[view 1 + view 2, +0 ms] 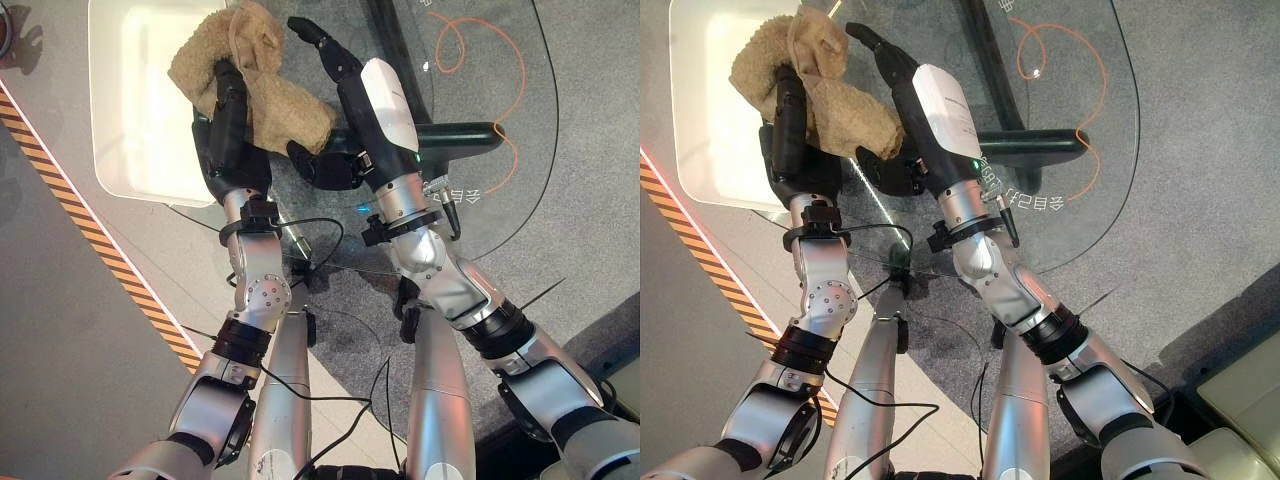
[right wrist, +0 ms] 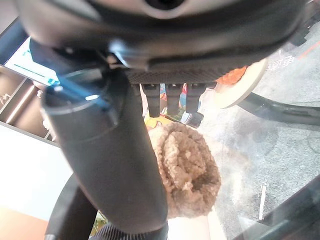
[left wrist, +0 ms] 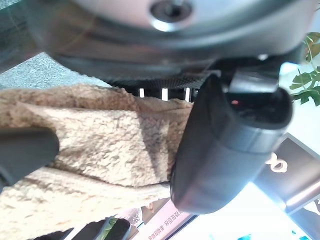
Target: Wipe the table with a cloth and put it in the basket.
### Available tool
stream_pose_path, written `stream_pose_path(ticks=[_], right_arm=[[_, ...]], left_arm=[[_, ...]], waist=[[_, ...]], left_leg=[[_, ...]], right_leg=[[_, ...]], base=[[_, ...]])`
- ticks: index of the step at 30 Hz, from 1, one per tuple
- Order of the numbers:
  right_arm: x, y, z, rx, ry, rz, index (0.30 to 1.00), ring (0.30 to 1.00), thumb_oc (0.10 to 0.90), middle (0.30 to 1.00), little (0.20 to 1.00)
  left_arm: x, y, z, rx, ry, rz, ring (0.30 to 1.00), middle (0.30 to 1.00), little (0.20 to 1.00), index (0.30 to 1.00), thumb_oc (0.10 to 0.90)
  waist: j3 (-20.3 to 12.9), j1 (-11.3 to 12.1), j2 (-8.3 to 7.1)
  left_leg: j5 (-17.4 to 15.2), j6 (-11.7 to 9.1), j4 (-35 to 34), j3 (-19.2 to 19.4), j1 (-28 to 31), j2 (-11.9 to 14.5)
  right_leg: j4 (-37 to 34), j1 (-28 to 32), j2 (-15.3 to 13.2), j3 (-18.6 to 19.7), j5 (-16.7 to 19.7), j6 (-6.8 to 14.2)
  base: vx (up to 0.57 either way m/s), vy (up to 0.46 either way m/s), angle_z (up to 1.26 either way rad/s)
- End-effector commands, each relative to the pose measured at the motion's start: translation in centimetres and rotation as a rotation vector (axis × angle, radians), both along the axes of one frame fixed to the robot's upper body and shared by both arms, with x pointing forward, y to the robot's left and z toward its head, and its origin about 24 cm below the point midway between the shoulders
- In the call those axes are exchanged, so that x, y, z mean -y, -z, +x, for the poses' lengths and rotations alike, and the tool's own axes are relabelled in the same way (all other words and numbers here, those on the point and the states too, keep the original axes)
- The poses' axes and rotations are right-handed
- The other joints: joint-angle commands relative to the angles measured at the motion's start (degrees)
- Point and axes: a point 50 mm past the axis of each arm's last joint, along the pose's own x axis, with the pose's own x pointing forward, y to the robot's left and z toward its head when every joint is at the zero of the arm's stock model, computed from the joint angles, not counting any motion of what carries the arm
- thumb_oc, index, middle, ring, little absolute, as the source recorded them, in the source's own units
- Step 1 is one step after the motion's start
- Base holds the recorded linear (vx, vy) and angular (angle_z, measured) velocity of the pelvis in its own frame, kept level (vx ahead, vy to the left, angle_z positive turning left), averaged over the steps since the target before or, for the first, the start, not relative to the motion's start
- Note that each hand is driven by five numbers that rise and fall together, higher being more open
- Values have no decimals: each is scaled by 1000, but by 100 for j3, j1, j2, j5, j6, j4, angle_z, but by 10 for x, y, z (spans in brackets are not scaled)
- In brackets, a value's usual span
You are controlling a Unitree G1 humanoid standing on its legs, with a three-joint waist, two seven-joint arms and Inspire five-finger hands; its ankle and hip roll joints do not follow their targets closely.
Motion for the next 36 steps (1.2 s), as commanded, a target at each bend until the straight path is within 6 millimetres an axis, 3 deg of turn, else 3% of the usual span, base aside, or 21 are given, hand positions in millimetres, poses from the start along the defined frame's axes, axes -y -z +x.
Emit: stream_pose_path(ticks=[1, 30, 36], right_arm=[[-15, -68, -42, 339, -155, 132, 900, 900, 800, 900, 900], [20, -65, -25, 386, 34, 233, 900, 900, 800, 900, 900], [38, -66, -18, 419, 131, 292, 900, 900, 800, 900, 900]], left_arm=[[-23, -73, -23, 371, -183, -15, 300, 300, 200, 300, 100], [-60, -81, -27, 231, -597, -69, 300, 300, 200, 300, 100], [-69, -83, -25, 201, -671, -54, 300, 300, 200, 300, 100]], waist=[[-144, 71, -216], [-144, -52, -205], [-144, -110, -203]], left_leg=[[-872, 558, 609, 500, 115, -604], [-931, 506, 633, 529, 151, -526], [-945, 483, 631, 563, 187, -494]], right_leg=[[-1388, 266, 451, -85, 861, 27], [-1397, 280, 440, 9, 806, 9], [-1411, 305, 434, 31, 806, 16]], base=[[0, 0, 0], [0, 0, 0], [0, 1, -1]])
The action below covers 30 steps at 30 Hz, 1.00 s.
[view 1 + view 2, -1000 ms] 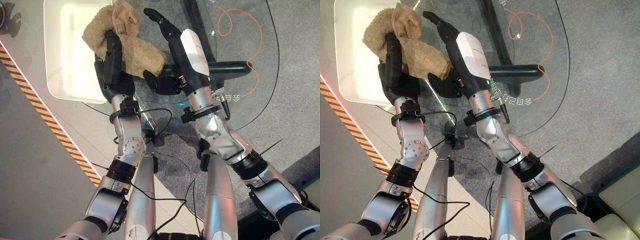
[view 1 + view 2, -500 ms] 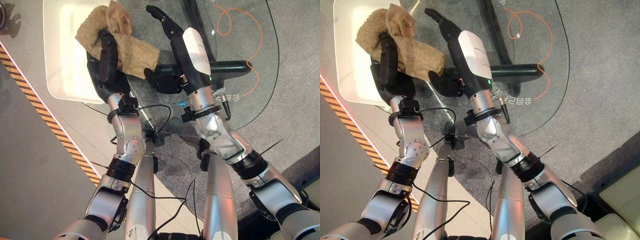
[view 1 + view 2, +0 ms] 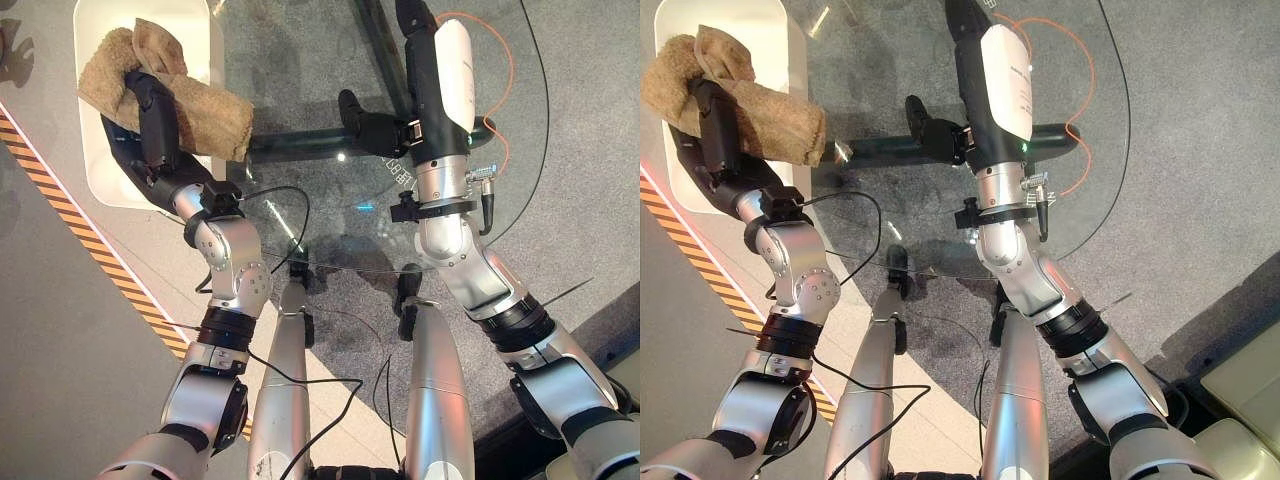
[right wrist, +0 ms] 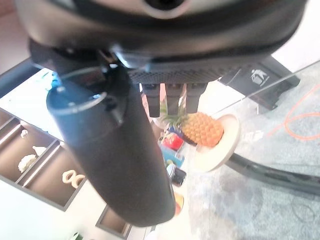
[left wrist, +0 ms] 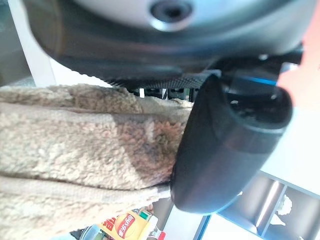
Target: Wipe the table with a cloth and put it in the basket.
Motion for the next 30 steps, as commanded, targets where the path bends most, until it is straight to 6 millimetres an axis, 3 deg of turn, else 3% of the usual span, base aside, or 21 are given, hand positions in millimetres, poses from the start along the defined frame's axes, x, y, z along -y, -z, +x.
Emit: stream_pose_path(ticks=[1, 8, 14, 15, 21, 25, 30], right_arm=[[0, -48, -23, 296, -28, 119, 900, 900, 800, 900, 900], [42, -32, 1, 254, 207, 250, 900, 900, 800, 900, 900], [104, -3, 23, 173, 494, 374, 900, 900, 800, 900, 900], [108, -1, 23, 167, 508, 379, 900, 900, 800, 900, 900], [171, 35, 29, 52, 755, 532, 900, 900, 800, 900, 900], [196, 52, 29, -12, 833, 623, 900, 900, 800, 900, 900], [232, 92, 22, -177, 964, 691, 900, 900, 800, 900, 900]], left_arm=[[-23, -72, -20, 328, -204, 130, 300, 300, 200, 300, 100], [-38, -75, -17, 300, -265, 166, 300, 300, 200, 300, 100], [-60, -73, -15, 261, -318, 188, 300, 300, 200, 300, 100], [-61, -73, -15, 259, -321, 190, 300, 300, 200, 300, 100], [-83, -77, -16, 207, -413, 226, 300, 300, 200, 300, 100], [-95, -82, -16, 184, -451, 215, 300, 300, 200, 300, 100], [-112, -90, -13, 121, -512, 192, 300, 300, 200, 300, 100]], waist=[[-144, 21, -205], [-144, -47, -200], [-144, -84, -168], [-144, -86, -167], [-144, -122, -154], [-144, -115, -155], [-144, -113, -165]], left_leg=[[-946, 480, 622, 453, 182, -490], [-990, 463, 644, 481, 168, -448], [-1075, 456, 677, 491, 178, -418], [-1081, 456, 685, 492, 175, -415], [-1136, 463, 678, 509, 178, -370], [-1158, 460, 712, 507, 148, -348], [-1187, 476, 746, 497, 153, -318]], right_leg=[[-1438, 374, 437, -84, 803, 9], [-1419, 348, 434, -47, 774, 13], [-1400, 343, 424, -39, 727, 11], [-1394, 340, 425, -37, 724, 11], [-1365, 326, 479, -20, 671, -17], [-1322, 300, 496, -37, 648, -34], [-1315, 332, 516, -55, 618, -68]], base=[[0, 0, 0], [0, 0, 0], [0, 0, 0], [0, 0, 0], [0, -1, -1], [0, -2, -1], [0, 0, 0]])
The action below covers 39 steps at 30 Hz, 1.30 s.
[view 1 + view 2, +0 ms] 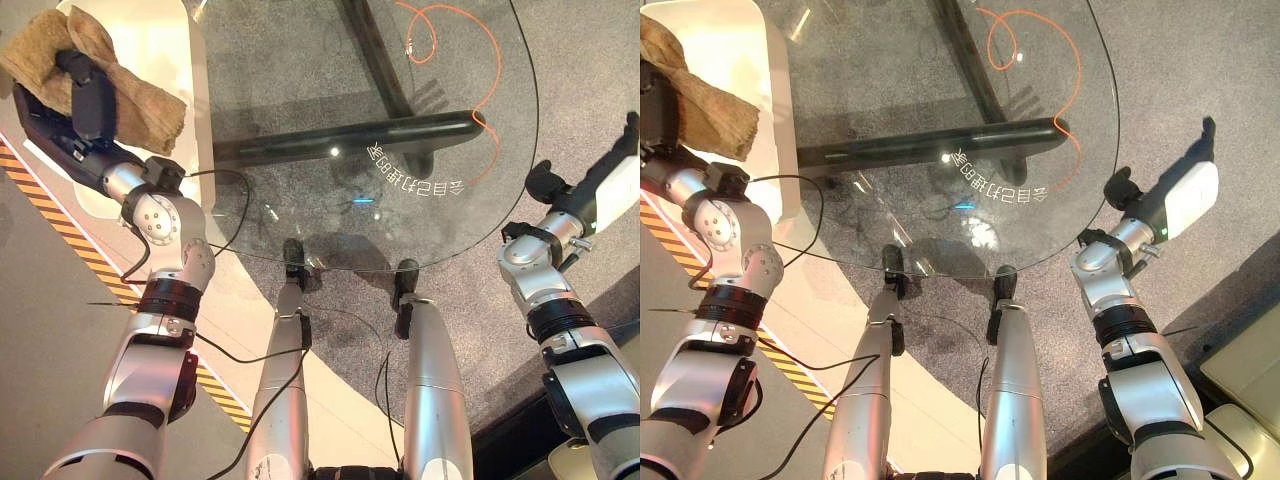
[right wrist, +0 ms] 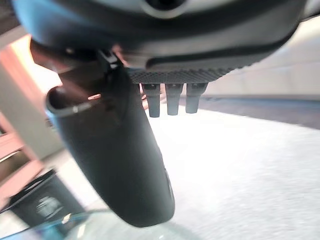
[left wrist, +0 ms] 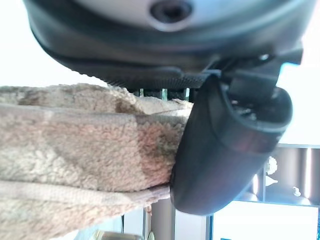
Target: Wipe the table with a cloth and put it in the basket.
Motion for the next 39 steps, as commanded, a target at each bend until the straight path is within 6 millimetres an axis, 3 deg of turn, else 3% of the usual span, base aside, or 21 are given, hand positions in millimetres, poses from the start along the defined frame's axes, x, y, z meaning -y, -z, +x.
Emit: stream_pose_path(ticks=[1, 10, 17, 27, 39], right_arm=[[39, -7, -14, 56, 123, 35, 900, 900, 800, 900, 900], [59, 42, -30, -140, 106, 131, 900, 900, 800, 900, 900], [56, 72, -37, -288, 64, 169, 900, 900, 800, 900, 900], [54, 90, -42, -382, 62, 185, 900, 900, 800, 900, 900], [49, 90, -40, -381, 48, 167, 900, 900, 800, 900, 900]], left_arm=[[-34, -69, -28, 260, -178, 57, 300, 300, 200, 300, 100], [-43, -81, -22, 89, -326, 153, 300, 300, 200, 300, 100], [-55, -72, -11, -133, -419, 187, 300, 300, 200, 300, 100], [-73, -64, -8, -360, -523, 280, 300, 300, 200, 300, 100], [-95, -41, -5, -661, -570, 295, 300, 300, 200, 300, 100]], waist=[[-145, 57, -157], [-145, 30, -137], [-145, -32, -167], [-145, -91, -267], [-145, -112, -328]], left_leg=[[-1179, 460, 836, 405, 153, -343], [-1221, 487, 898, 420, 135, -298], [-1250, 508, 976, 444, 123, -304], [-1246, 522, 1018, 458, 82, -279], [-1213, 547, 1060, 437, -11, -284]], right_leg=[[-1150, 349, 487, -113, 553, -114], [-1127, 361, 505, -106, 513, -155], [-1115, 353, 507, -108, 506, -186], [-1094, 318, 559, -97, 507, -220], [-1049, 236, 605, -84, 525, -230]], base=[[0, 0, 0], [0, 0, 0], [0, 0, 0], [0, 0, 0], [0, 0, 0]])
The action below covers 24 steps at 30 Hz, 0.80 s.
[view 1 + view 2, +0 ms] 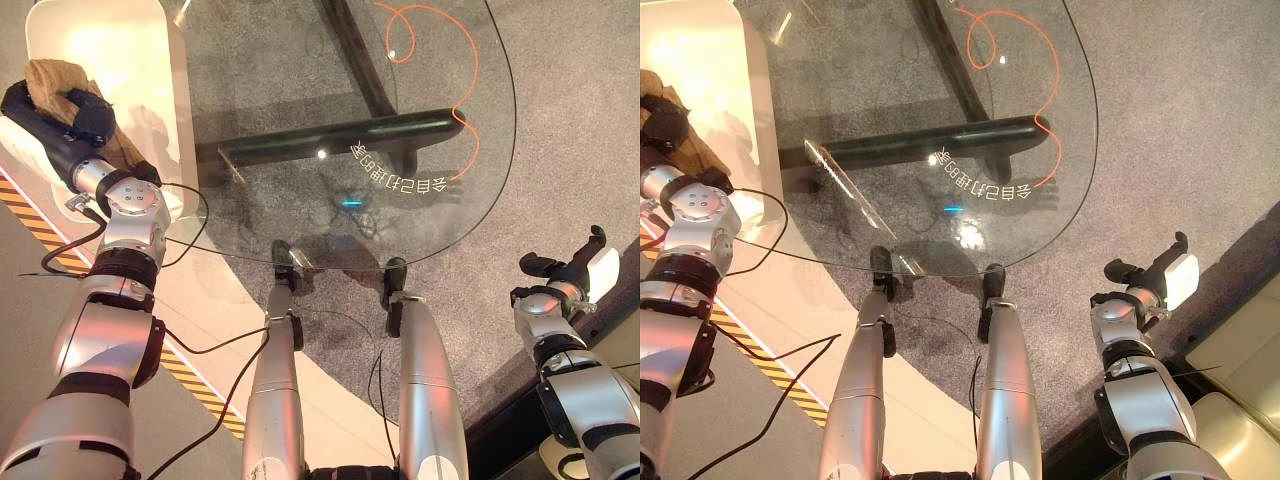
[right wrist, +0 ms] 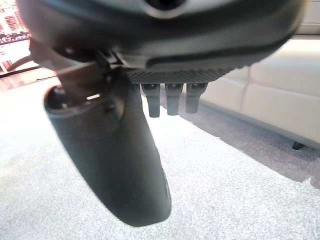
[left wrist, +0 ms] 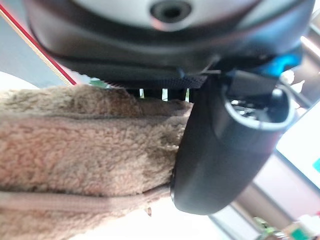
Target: Wipe the table with a cloth and put it in the basket.
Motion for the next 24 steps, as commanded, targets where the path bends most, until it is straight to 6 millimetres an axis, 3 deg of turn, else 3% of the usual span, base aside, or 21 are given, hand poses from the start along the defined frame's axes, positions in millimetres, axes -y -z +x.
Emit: stream_pose_path(ticks=[1, 14, 24], right_arm=[[14, 0, -10, 11, 69, -24, 900, 900, 800, 900, 900], [15, -3, -10, 17, 64, -42, 900, 900, 800, 900, 900], [15, -5, -9, 27, 57, -48, 900, 900, 800, 900, 900]], left_arm=[[-51, -48, -28, 90, -164, 24, 300, 300, 200, 300, 100], [-61, -31, -25, -39, -72, -39, 300, 300, 200, 300, 100], [-55, -32, -18, -94, 6, -24, 300, 300, 200, 300, 100]], waist=[[-148, 34, -174], [-148, 0, -165], [-148, -27, -182]], left_leg=[[-1221, 558, 1069, 428, -5, -363], [-1178, 549, 1055, 441, -49, -349], [-1165, 555, 1069, 460, -130, -339]], right_leg=[[-1063, 273, 526, -64, 489, -175], [-1065, 225, 540, -41, 519, -166], [-1104, 163, 552, -25, 580, -145]], base=[[0, 0, 0], [0, 0, 0], [0, 0, 0]])
